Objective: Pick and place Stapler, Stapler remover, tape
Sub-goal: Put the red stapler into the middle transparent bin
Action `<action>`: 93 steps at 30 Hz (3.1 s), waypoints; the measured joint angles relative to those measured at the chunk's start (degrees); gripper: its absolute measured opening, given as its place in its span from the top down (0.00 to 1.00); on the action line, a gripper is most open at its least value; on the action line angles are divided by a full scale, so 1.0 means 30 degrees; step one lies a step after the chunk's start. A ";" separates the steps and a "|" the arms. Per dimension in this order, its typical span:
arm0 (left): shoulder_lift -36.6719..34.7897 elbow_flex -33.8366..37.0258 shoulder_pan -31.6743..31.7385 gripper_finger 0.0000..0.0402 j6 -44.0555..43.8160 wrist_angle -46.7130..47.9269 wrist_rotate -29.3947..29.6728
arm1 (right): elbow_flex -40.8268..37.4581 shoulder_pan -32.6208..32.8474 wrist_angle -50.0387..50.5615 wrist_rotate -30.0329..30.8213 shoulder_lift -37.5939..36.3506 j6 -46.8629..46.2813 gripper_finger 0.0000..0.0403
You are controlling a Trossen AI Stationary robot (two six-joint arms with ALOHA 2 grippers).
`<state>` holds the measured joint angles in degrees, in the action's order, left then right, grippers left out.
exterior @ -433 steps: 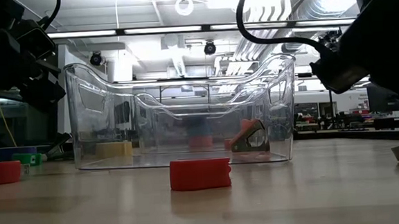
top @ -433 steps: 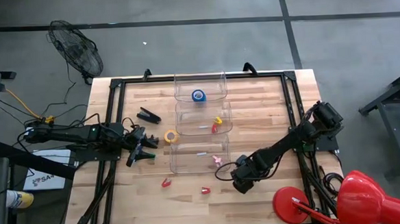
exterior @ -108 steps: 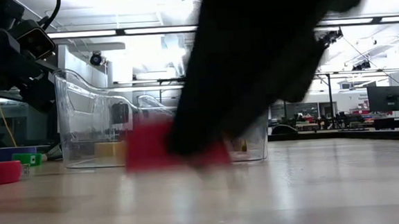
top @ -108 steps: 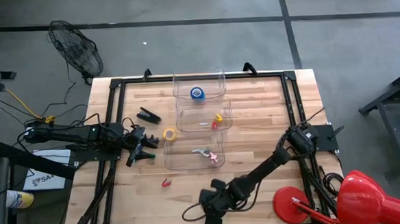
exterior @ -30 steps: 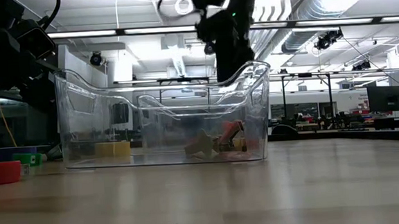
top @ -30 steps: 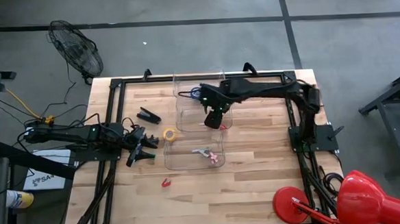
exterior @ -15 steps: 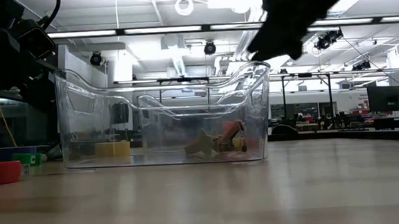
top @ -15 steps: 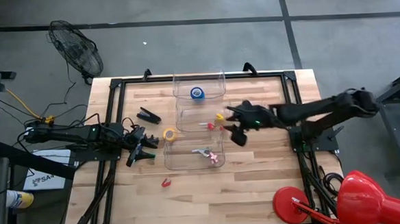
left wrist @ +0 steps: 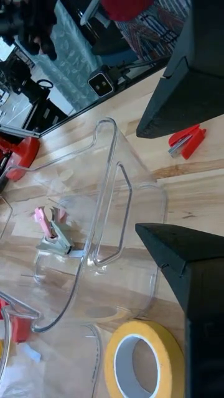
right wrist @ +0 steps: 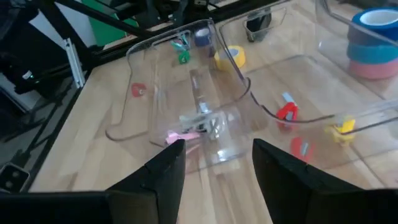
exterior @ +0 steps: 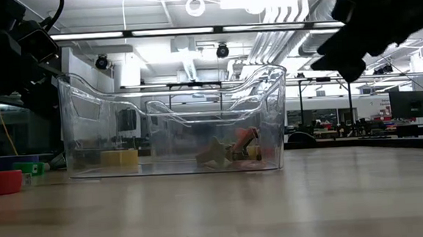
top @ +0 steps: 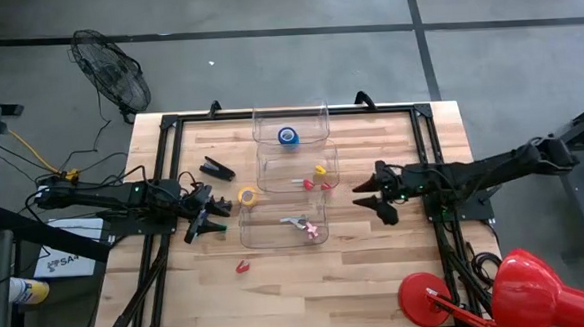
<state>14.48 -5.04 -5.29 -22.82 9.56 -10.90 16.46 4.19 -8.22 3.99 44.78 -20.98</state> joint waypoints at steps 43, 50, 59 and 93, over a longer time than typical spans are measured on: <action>0.0000 0.0000 0.0001 0.42 0.0000 0.0000 0.0000 | -0.5301 -0.0396 -0.5432 -0.4781 -0.6045 0.5885 0.56; 0.0002 0.0000 0.0001 0.42 0.0001 0.0000 0.0000 | -0.5301 -0.0837 -0.3131 -0.4655 -0.8429 0.6174 0.56; 0.0004 0.0000 0.0003 0.42 0.0000 0.0000 0.0000 | -0.5308 -0.2135 0.0777 -0.5380 -1.2777 0.6517 0.56; 0.0007 0.0000 0.0000 0.42 0.0001 0.0000 0.0000 | -0.5316 -0.1606 0.2074 -0.3236 -1.4420 0.4579 0.56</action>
<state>14.50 -5.04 -5.29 -22.81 9.56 -10.90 0.51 -0.62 -2.00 -5.72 1.52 -7.25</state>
